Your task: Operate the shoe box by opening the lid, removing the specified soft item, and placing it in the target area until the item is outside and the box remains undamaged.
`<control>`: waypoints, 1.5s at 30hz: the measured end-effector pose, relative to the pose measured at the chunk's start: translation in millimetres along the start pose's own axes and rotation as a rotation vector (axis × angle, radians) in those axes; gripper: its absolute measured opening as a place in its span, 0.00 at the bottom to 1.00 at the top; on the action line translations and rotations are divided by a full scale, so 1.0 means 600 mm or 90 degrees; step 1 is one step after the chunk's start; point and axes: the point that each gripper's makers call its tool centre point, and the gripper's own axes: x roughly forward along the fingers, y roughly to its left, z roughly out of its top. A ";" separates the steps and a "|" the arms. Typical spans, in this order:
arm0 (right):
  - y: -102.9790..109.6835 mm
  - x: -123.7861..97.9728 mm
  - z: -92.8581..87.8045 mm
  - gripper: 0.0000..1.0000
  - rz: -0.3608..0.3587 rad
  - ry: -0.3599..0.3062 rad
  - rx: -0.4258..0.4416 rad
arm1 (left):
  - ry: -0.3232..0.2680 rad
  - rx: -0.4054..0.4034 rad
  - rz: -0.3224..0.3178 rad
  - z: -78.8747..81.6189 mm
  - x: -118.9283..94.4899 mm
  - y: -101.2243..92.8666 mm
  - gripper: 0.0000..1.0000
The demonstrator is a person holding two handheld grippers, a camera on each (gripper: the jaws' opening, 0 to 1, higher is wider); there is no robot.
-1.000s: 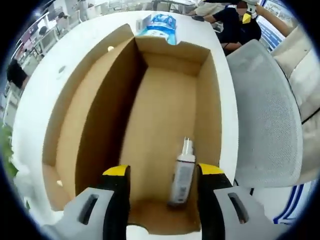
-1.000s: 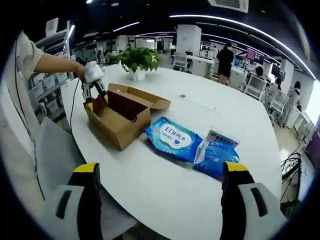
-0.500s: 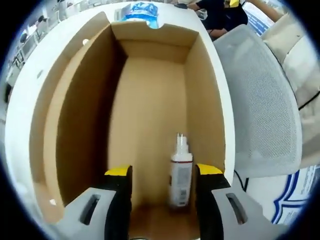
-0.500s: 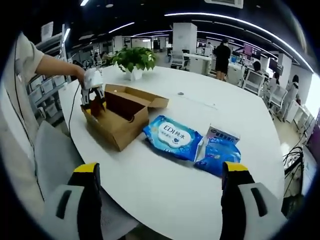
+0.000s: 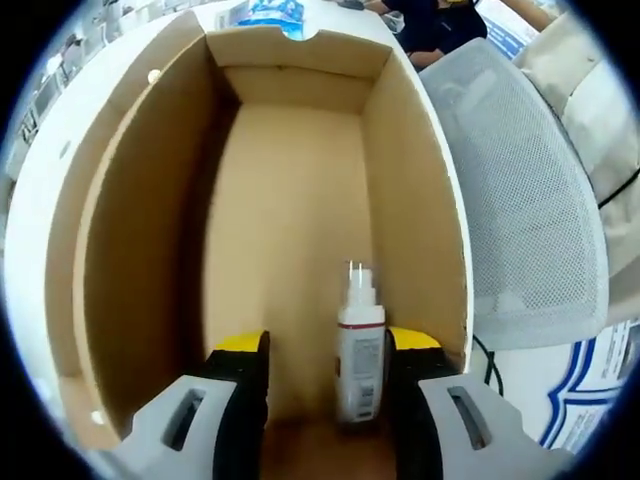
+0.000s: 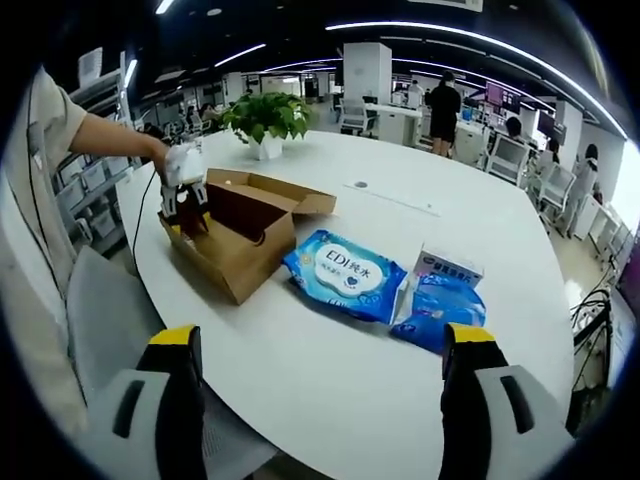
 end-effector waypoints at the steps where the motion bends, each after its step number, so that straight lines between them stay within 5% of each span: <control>1: 0.000 0.000 0.000 0.95 0.000 -0.001 0.000 | 0.000 0.000 0.002 -0.001 0.001 0.000 0.45; 19: 0.012 0.003 0.001 0.92 0.005 -0.009 0.004 | -0.033 -0.012 0.056 -0.002 0.003 -0.002 0.34; 36: 0.019 0.002 0.007 0.89 0.007 -0.016 -0.006 | -0.019 -0.008 0.096 -0.025 0.005 0.004 0.22; 45: 0.026 0.001 0.010 0.88 0.011 -0.023 -0.006 | -0.038 -0.052 0.127 -0.016 0.002 0.015 0.17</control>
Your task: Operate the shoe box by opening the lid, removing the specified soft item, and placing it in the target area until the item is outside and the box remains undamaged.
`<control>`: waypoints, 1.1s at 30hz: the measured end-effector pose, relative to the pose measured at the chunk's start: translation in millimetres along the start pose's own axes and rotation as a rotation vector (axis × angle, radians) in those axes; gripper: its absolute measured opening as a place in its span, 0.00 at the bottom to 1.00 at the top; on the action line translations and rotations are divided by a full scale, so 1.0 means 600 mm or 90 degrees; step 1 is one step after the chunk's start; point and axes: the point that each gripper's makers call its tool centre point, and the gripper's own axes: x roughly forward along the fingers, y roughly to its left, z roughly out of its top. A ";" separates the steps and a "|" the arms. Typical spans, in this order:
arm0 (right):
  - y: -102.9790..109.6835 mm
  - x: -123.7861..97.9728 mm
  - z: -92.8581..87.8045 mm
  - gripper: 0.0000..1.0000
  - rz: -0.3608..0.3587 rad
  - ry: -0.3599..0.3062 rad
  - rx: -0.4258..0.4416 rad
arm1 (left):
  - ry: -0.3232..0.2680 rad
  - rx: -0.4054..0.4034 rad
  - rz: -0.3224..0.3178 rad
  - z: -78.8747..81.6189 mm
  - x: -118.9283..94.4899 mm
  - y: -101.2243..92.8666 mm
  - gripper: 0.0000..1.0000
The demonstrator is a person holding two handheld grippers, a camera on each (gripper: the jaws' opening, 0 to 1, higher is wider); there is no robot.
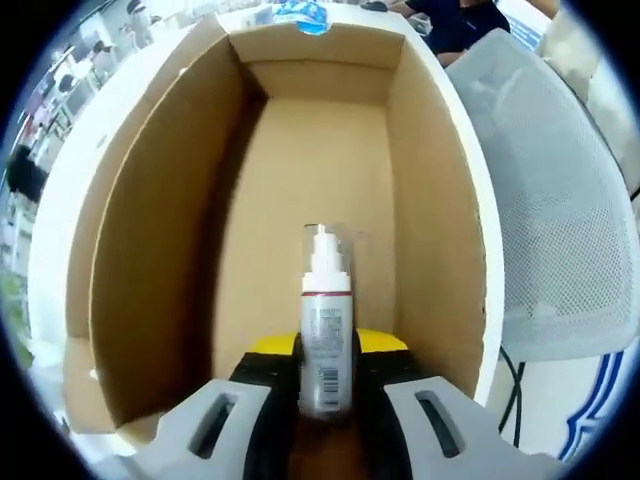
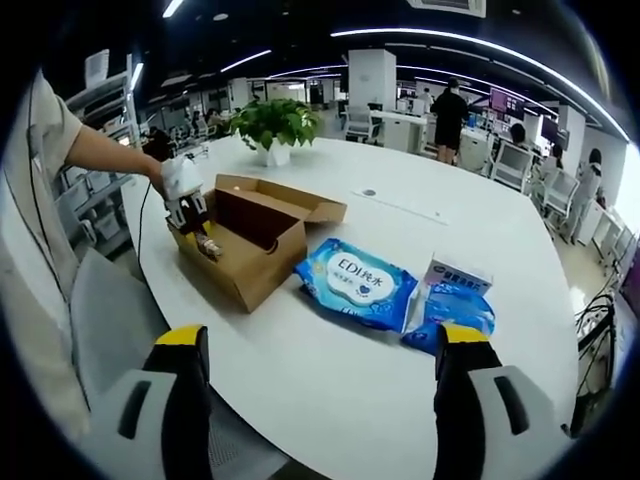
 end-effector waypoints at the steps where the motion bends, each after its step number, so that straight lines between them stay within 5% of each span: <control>1: 0.001 0.000 0.001 0.88 0.000 -0.001 0.000 | -0.004 -0.003 0.001 0.001 0.000 0.000 0.17; 10: 0.007 -0.004 0.006 0.87 0.005 -0.010 -0.001 | -0.026 -0.006 0.024 0.016 -0.015 0.009 0.17; 25: 0.027 -0.005 0.029 0.81 0.031 -0.035 -0.027 | -0.109 0.013 0.046 0.094 -0.068 -0.007 0.17; 33: 0.053 -0.001 0.043 0.69 0.066 -0.045 -0.054 | -0.145 0.043 0.060 0.132 -0.092 -0.030 0.17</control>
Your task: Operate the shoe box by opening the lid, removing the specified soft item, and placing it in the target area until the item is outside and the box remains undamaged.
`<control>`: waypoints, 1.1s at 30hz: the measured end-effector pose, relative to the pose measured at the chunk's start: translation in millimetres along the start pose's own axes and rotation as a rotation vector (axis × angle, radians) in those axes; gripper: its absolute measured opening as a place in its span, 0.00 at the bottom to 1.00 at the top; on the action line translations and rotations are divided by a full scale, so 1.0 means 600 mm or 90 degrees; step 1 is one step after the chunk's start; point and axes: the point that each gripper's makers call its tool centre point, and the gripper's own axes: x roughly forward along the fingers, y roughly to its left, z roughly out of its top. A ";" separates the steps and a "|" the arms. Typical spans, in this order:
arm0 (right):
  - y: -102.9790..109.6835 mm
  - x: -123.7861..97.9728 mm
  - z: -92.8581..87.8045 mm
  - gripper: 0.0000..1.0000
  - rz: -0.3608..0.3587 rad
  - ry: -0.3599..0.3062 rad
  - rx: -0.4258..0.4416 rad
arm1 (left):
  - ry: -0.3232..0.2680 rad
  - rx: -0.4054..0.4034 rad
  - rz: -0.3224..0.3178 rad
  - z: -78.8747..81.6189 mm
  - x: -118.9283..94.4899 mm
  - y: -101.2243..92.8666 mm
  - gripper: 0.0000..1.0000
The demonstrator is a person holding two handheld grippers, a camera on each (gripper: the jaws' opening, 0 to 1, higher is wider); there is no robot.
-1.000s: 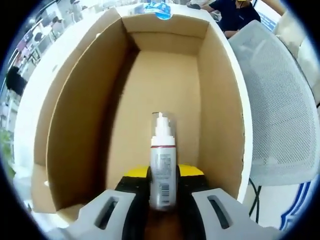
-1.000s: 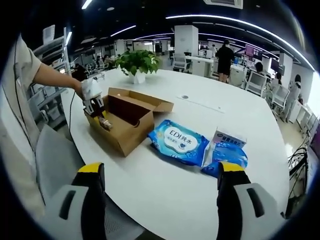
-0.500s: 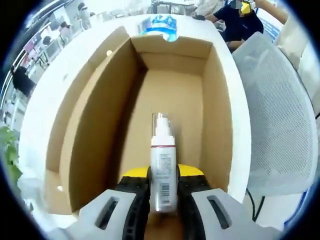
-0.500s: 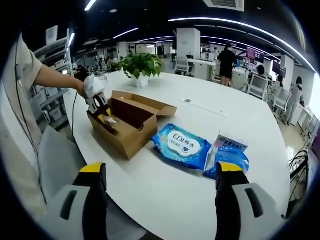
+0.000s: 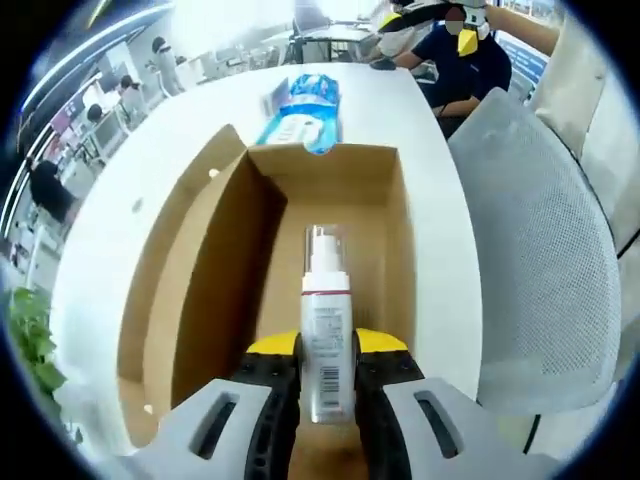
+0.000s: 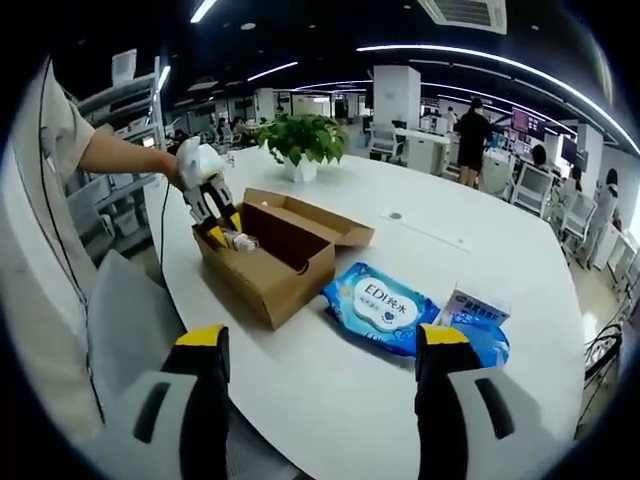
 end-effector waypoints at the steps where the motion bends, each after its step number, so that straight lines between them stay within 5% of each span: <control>1: 0.002 0.001 0.002 0.68 0.003 -0.002 -0.002 | -0.004 0.002 0.000 0.005 -0.002 -0.003 0.17; 14: 0.045 0.017 0.028 0.50 0.056 -0.037 -0.052 | -0.056 0.051 -0.019 0.069 -0.015 -0.050 0.17; 33: 0.128 0.056 0.042 0.40 0.147 -0.040 -0.090 | -0.105 0.140 -0.059 0.148 -0.018 -0.117 0.17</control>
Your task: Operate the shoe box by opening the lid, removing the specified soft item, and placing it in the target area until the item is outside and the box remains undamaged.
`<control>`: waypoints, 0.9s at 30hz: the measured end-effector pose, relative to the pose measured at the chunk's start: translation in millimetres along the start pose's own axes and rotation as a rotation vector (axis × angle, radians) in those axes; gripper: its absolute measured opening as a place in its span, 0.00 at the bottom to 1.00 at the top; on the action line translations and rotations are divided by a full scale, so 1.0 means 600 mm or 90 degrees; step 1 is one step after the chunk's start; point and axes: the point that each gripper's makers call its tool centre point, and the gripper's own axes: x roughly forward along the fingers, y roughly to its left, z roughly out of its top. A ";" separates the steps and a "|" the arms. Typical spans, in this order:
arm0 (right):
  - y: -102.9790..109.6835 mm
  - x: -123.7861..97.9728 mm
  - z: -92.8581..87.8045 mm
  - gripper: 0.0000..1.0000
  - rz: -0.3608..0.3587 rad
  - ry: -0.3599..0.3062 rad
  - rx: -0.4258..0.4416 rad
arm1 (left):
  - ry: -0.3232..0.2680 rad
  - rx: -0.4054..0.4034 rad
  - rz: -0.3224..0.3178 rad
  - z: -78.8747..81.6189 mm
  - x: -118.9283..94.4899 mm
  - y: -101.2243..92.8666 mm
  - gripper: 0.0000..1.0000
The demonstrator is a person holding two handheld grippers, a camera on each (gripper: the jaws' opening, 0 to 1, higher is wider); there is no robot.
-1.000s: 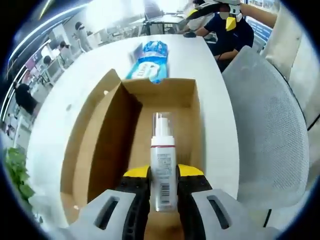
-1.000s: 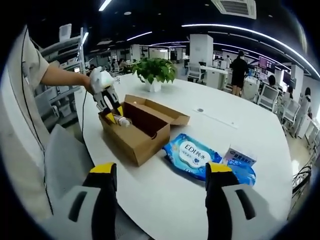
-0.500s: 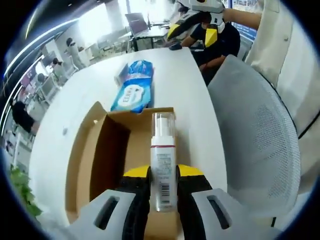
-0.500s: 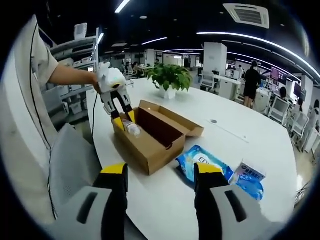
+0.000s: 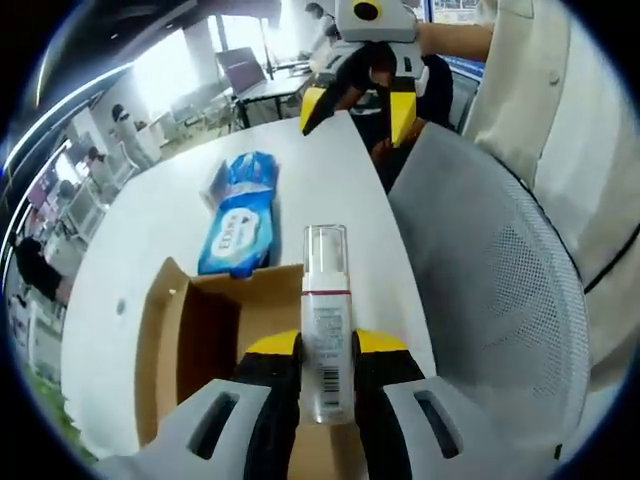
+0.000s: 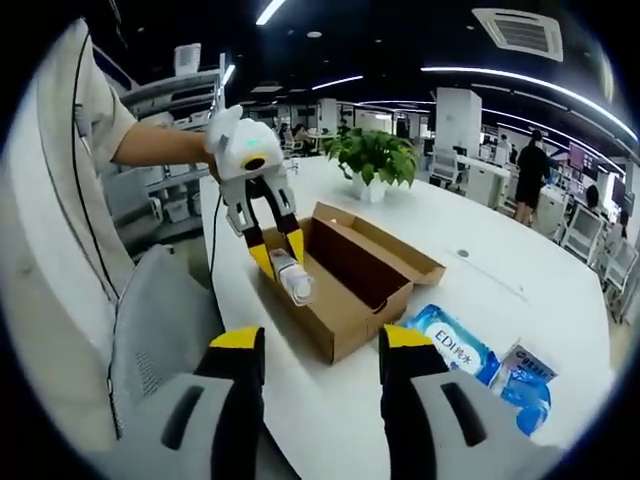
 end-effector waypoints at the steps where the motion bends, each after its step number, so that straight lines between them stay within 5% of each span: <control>1: 0.002 0.002 0.001 0.40 0.003 -0.001 -0.002 | -0.001 0.001 -0.003 0.003 0.001 -0.002 0.17; 27: 0.059 0.029 0.013 0.22 0.092 0.007 -0.068 | -0.052 0.051 -0.058 0.071 0.009 -0.052 0.17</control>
